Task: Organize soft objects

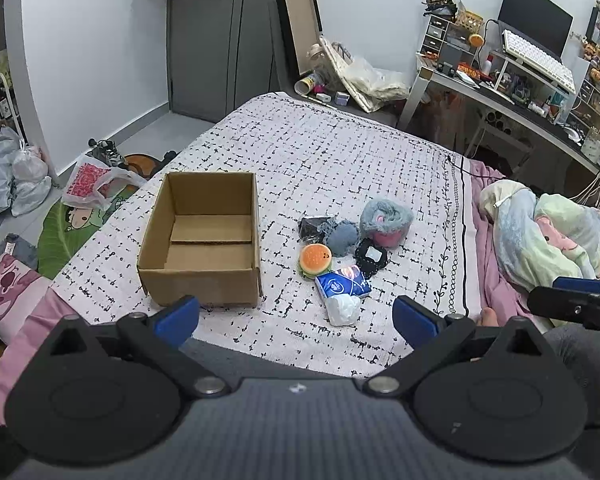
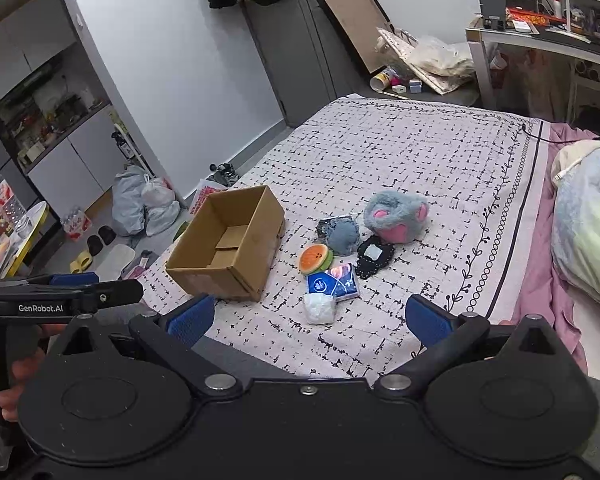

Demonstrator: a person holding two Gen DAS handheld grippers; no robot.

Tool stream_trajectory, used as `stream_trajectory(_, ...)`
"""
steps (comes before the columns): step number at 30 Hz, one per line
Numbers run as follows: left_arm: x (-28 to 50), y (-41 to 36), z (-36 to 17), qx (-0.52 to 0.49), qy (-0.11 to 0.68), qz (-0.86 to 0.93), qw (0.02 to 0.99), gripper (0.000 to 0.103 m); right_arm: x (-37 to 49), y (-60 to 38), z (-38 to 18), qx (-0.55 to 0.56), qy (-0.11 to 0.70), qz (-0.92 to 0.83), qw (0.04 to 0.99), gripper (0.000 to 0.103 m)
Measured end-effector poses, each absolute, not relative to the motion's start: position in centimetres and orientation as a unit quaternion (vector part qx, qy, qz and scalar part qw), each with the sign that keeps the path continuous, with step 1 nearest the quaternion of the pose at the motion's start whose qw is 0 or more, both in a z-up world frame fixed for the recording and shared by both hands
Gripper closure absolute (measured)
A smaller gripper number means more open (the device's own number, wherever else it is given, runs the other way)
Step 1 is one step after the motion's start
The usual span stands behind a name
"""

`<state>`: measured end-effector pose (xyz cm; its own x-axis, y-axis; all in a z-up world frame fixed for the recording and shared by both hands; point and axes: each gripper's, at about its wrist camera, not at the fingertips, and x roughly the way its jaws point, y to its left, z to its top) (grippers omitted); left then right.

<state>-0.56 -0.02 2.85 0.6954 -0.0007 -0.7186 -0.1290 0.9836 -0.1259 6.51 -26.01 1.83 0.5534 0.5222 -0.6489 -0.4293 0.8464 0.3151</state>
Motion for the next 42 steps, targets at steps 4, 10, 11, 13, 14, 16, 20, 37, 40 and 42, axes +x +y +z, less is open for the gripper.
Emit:
stream_trajectory(4, -0.7, 0.0, 2.7, -0.084, 0.389, 0.033, 0.917, 0.001, 6.3, -25.7, 2.0, 0.056, 0.384, 0.275, 0.88, 0.0)
stream_trajectory(10, -0.9, 0.0, 2.7, -0.086, 0.384, 0.033, 0.919, 0.001, 6.2, -25.3, 2.0, 0.053, 0.384, 0.277, 0.879, 0.0)
stream_trajectory(11, -1.0, 0.0, 2.7, -0.087, 0.384, 0.033, 0.919, 0.001, 6.2, -25.3, 2.0, 0.053, 0.384, 0.277, 0.879, 0.0)
stream_trajectory(13, -1.0, 0.0, 2.7, -0.088, 0.384, 0.034, 0.918, 0.001, 6.2, -25.2, 2.0, 0.052, 0.384, 0.276, 0.88, 0.0)
stream_trajectory(14, -1.0, 0.0, 2.7, -0.088, 0.384, 0.034, 0.918, 0.001, 6.2, -25.2, 2.0, 0.052, 0.384, 0.276, 0.88, 0.0)
stream_trajectory(16, -1.0, 0.1, 2.7, -0.087, 0.385, 0.034, 0.918, 0.001, 6.2, -25.2, 2.0, 0.053, 0.384, 0.277, 0.88, 0.0)
stream_trajectory(20, -1.1, 0.2, 2.7, -0.088, 0.384, 0.033, 0.919, 0.001, 6.2, -25.2, 2.0, 0.053, 0.384, 0.277, 0.879, 0.0)
stream_trajectory(37, -1.1, -0.1, 2.7, -0.091, 0.381, 0.032, 0.919, 0.001, 6.4, -24.8, 1.6, 0.056, 0.383, 0.285, 0.877, 0.0)
stream_trajectory(40, -1.1, -0.1, 2.7, -0.091, 0.381, 0.032, 0.919, 0.001, 6.6, -24.8, 1.6, 0.057, 0.382, 0.287, 0.877, 0.0)
stream_trajectory(42, -1.0, -0.2, 2.6, -0.089, 0.384, 0.037, 0.918, 0.001, 6.8, -24.6, 1.6, 0.056, 0.38, 0.291, 0.876, 0.0)
